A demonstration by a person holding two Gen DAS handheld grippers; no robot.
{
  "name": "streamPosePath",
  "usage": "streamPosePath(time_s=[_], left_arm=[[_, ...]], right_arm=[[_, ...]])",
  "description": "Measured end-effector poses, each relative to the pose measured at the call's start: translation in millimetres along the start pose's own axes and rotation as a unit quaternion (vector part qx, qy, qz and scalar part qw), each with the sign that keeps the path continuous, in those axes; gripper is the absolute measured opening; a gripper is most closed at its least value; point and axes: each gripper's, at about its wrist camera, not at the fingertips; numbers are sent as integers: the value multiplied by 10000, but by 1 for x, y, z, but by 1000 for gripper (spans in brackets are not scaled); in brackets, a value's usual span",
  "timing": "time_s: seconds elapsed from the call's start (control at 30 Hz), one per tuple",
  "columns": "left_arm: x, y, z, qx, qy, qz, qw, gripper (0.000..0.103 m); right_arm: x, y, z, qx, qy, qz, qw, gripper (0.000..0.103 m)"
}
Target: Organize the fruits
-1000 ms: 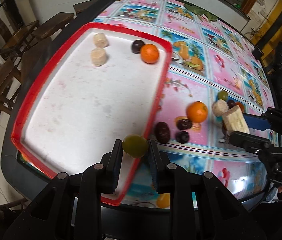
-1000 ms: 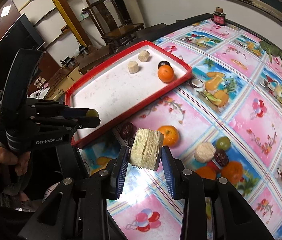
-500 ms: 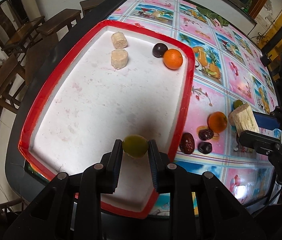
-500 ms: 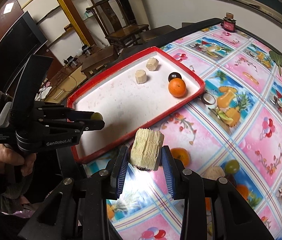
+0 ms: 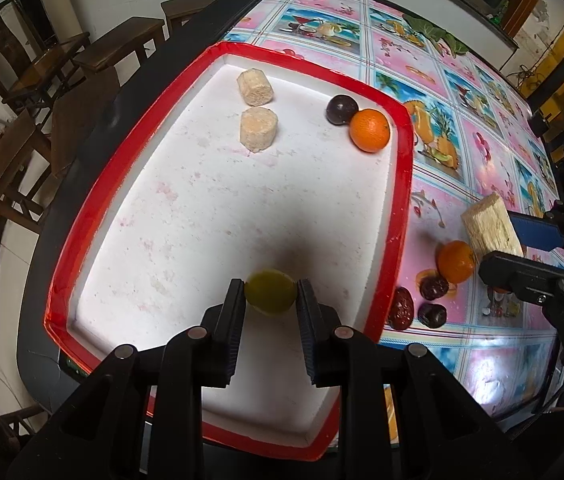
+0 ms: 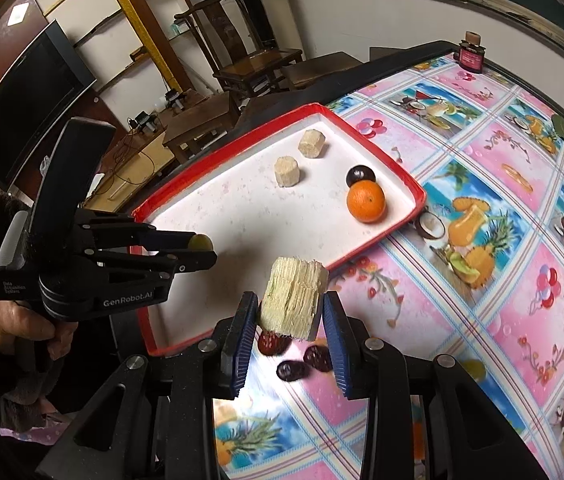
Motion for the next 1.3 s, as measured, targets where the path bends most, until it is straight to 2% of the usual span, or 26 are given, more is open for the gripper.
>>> streamPosePath(time_s=[0.33, 0.87, 1.3], left_arm=[[-11, -11, 11, -34, 21, 31, 10000, 23], [-66, -40, 45, -170, 287, -93, 9994, 24], [-95, -51, 50, -57, 290, -211, 9993, 23]], right_arm=[[-21, -19, 3, -1, 114, 45, 9999, 34], [-60, -78, -18, 112, -95, 412, 9990, 34], [-78, -112, -26, 201, -90, 566, 9982, 34]])
Point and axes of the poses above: each gripper's, at about its wrist camera, not at the fingertips, and y roughly against the way its jaws point, z to its left, x to its underside, and after that the axes turned 2 degrees about z, right-handed
